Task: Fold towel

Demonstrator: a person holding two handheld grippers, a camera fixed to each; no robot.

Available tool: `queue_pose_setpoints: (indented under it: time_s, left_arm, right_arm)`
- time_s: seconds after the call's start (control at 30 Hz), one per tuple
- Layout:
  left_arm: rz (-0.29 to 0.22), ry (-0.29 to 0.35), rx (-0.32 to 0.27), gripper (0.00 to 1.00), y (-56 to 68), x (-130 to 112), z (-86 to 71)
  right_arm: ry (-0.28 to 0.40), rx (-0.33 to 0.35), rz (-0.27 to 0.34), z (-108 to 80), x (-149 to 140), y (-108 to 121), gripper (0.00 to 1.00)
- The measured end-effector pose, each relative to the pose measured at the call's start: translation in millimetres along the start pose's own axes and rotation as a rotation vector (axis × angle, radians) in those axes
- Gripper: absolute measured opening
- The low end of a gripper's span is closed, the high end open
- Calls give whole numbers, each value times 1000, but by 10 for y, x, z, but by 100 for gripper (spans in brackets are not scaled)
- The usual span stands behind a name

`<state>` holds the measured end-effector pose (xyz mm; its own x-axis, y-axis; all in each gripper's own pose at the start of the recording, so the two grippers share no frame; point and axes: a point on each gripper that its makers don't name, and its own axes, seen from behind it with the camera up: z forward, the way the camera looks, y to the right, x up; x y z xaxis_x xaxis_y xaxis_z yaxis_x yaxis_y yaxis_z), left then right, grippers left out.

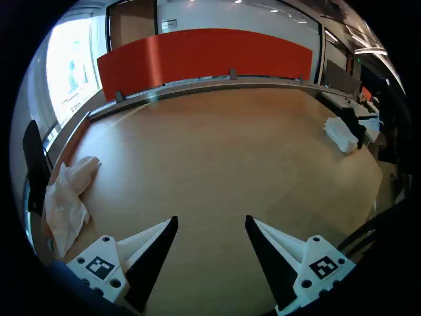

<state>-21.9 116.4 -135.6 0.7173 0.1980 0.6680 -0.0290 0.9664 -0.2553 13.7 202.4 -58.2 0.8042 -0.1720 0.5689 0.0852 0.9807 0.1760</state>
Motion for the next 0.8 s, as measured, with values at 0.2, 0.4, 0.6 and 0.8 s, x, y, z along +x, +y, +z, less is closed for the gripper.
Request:
queue_pose_setpoints:
  time_s: [0.2,0.4,0.6,0.8]
  left_arm:
    - [-18,36,31,95,-136,66,-74]
    - [-62,97,94,95,-391,179,-165]
    - [-100,234,176,95,-721,537,-333]
    - [-139,407,229,95,-1001,1022,-567]
  right_arm:
    - [155,2,33,-112,499,-359,84]
    - [331,-51,89,-284,1026,-551,87]
    - [487,-107,160,-536,1429,-667,95]
    - [590,-111,192,-691,1644,-866,99]
